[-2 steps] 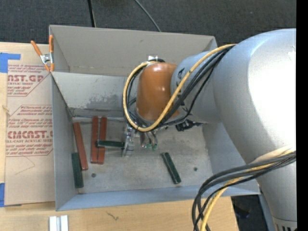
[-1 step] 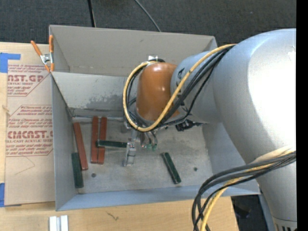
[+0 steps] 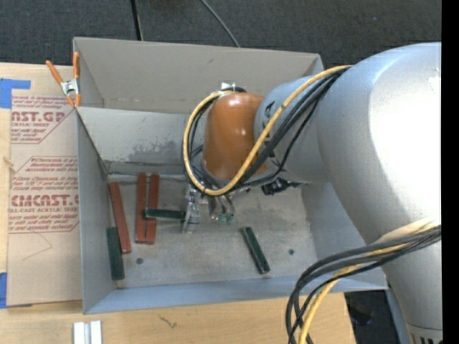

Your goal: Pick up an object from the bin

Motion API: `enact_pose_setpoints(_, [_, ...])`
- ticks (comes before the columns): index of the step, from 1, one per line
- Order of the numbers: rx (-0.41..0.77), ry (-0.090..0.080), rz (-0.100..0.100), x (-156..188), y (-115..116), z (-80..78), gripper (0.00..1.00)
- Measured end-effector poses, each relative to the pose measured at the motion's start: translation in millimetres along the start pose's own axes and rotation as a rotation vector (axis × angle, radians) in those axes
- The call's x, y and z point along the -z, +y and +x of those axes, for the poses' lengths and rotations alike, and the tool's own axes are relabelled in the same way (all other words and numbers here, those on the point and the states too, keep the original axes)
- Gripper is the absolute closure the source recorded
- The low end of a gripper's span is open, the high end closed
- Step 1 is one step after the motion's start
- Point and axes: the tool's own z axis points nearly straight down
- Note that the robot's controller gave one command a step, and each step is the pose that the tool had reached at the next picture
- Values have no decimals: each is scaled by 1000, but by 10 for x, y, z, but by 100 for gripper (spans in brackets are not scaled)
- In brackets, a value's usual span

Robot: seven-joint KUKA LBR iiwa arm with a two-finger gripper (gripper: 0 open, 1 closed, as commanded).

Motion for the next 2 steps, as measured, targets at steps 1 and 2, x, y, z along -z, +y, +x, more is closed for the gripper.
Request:
enact_pose_setpoints(1, [0, 0, 0, 0, 0, 0, 100])
enact_pose_setpoints(2, [-9, 2, 1, 1132, -275, 256, 100])
